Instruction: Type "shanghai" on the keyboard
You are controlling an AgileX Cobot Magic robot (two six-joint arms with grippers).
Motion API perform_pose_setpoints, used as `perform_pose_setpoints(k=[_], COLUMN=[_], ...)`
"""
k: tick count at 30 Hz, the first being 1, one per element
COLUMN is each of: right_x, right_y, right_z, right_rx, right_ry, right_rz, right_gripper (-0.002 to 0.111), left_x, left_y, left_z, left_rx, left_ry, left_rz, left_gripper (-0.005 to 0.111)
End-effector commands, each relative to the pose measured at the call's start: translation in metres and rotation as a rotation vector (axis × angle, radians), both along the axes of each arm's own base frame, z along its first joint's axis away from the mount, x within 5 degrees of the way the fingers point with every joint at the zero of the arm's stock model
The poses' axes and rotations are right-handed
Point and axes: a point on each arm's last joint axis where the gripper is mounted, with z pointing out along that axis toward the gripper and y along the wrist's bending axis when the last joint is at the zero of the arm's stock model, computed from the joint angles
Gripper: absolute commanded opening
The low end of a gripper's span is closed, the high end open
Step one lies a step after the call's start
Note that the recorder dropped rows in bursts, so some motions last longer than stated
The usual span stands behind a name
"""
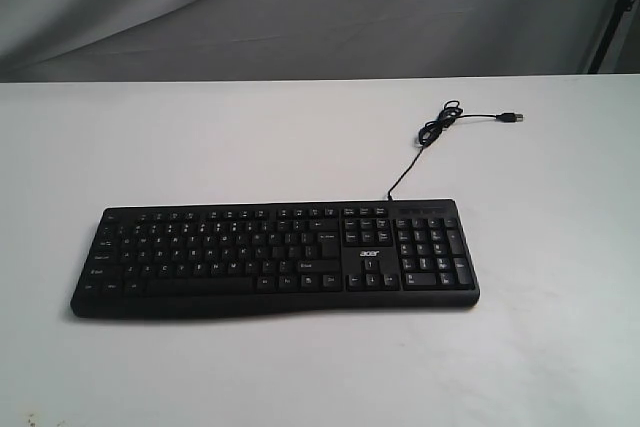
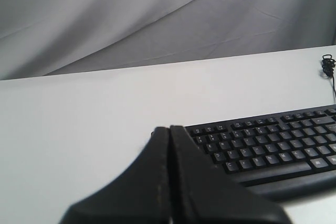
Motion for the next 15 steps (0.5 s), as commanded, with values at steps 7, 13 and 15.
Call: perform_pose_setpoints(k=[7, 13, 15], right_x=[-0.002, -0.003, -0.003], right_y=[0.0, 0.0, 0.0], right_z=[-0.015, -0.021, -0.021], right_rx=[-0.021, -0.023, -0.023], right_ry=[0.15, 0.221, 0.221], right_rz=[-0.002, 0.0, 0.0], right_gripper=[0.0, 0.0, 0.0], left_x=[0.0, 0.0, 0.0], left_y=[0.0, 0.0, 0.0], left_z=[-0.001, -0.001, -0.001], left_rx=[-0.003, -0.003, -0.003], left_ry=[-0.003, -0.003, -0.003], left_rz=[-0.004, -0.004, -0.004], left_gripper=[0.0, 0.0, 0.0])
